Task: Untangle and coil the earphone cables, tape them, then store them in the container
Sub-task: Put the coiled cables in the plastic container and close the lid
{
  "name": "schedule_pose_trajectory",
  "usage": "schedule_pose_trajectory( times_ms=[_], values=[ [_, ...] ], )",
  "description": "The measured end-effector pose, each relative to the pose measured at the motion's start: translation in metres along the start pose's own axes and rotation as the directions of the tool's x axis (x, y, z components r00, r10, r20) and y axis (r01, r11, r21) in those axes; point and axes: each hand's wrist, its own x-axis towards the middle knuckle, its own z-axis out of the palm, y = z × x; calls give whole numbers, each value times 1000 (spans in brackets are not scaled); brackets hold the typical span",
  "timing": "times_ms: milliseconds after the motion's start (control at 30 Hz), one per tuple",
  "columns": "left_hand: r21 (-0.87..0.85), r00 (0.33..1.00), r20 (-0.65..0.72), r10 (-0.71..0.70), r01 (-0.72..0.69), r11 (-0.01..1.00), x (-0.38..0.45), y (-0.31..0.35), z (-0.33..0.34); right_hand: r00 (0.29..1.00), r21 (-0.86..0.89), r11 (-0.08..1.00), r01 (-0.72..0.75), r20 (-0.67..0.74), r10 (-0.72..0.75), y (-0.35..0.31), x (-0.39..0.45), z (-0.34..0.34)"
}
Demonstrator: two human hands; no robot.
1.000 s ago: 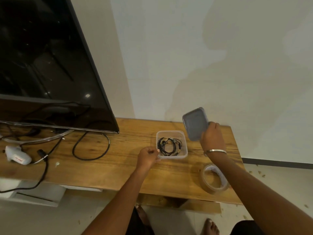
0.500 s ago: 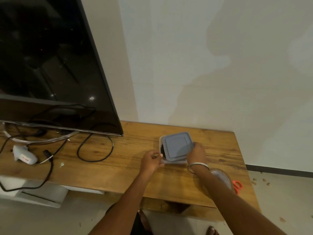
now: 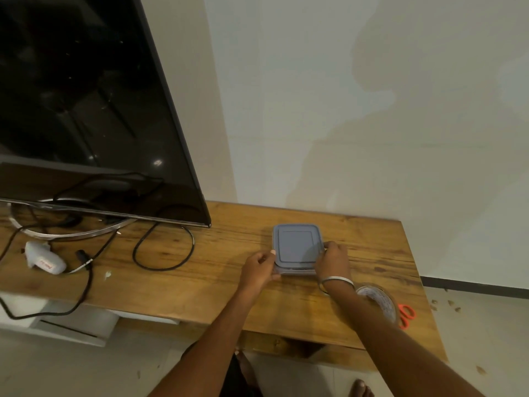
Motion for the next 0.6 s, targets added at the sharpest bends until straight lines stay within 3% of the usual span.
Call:
schedule_pose_trajectory(
  times_ms=[233, 367, 600],
  values=[
    [-27, 999, 47, -1, 2, 1000, 2, -2, -1, 992, 23, 1000, -12, 124, 9, -1, 9, -9],
    [-31, 996, 87, -12, 15, 999, 2, 1, -4, 993, 1, 1000, 11, 121, -11, 1, 13, -14],
    [-2, 990, 138, 18, -18, 1000, 5, 0, -9, 974, 10, 995, -102, 205, 98, 7, 22, -20]
  ],
)
